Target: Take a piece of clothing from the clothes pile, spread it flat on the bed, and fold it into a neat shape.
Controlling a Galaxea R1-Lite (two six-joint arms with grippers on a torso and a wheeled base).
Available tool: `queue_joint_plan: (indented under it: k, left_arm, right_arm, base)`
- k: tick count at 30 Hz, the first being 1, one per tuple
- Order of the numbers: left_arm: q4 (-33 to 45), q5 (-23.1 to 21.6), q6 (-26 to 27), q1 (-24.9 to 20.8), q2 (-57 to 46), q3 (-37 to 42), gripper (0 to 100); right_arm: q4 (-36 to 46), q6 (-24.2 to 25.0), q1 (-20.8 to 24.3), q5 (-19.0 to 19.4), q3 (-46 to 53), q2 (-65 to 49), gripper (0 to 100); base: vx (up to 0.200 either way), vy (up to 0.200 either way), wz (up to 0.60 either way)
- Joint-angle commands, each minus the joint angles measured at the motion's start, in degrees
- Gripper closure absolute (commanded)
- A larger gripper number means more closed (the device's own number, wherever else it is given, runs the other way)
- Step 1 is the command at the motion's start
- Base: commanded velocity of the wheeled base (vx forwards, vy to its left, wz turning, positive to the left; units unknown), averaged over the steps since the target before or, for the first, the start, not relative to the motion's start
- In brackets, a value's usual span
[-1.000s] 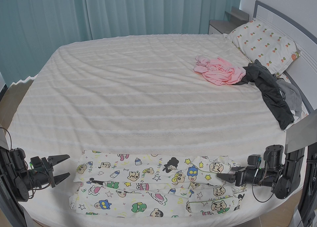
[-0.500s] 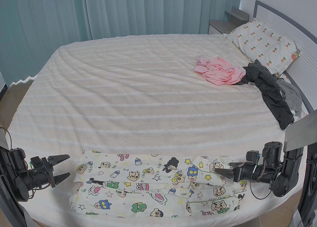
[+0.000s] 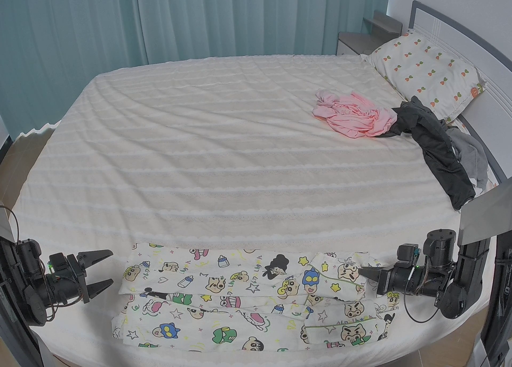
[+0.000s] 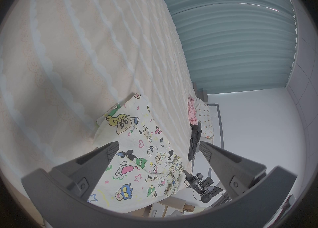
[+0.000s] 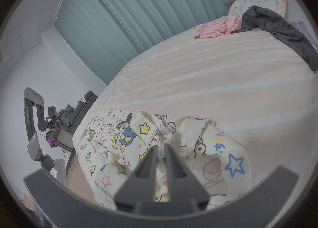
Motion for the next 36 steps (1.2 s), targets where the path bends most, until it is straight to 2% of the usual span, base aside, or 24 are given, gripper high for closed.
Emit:
queue_joint_plan:
  k: [1, 8, 16, 21, 27, 35, 36]
  left_arm:
    - [0.0, 0.0, 0.0, 0.0, 0.0, 0.6, 0]
    - [0.0, 0.1, 0.0, 0.1, 0.0, 0.6, 0]
    - [0.0, 0.1, -0.1, 0.1, 0.0, 0.6, 0]
    - [0.0, 0.1, -0.1, 0.1, 0.0, 0.6, 0]
    - [0.0, 0.1, -0.1, 0.1, 0.0, 0.6, 0]
    - [0.0, 0.1, -0.2, 0.1, 0.0, 0.6, 0]
    - [0.0, 0.1, -0.3, 0.1, 0.0, 0.6, 0]
  right_arm:
    - [-0.8, -0.1, 0.0, 0.0, 0.1, -0.1, 100]
    - [-0.8, -0.1, 1.5, -0.2, 0.0, -2.8, 100]
    - [-0.3, -0.7, 3.6, -0.4, -4.8, -3.1, 100]
    - [0.6, -0.7, 2.4, -0.8, -6.7, -1.1, 100]
    - [1.4, -0.7, -1.2, -1.7, -9.4, 3.0, 100]
    - [5.7, -0.8, -1.8, -1.8, -12.4, 4.0, 100]
    - [6.6, -0.8, -1.8, -2.0, -13.1, 3.3, 0]
  base:
    - [0.0, 0.0, 0.0]
    - [0.0, 0.0, 0.0]
    - [0.0, 0.0, 0.0]
    - [0.0, 0.0, 0.0]
    - [0.0, 0.0, 0.0]
    - [0.0, 0.0, 0.0]
    - [0.0, 0.0, 0.0]
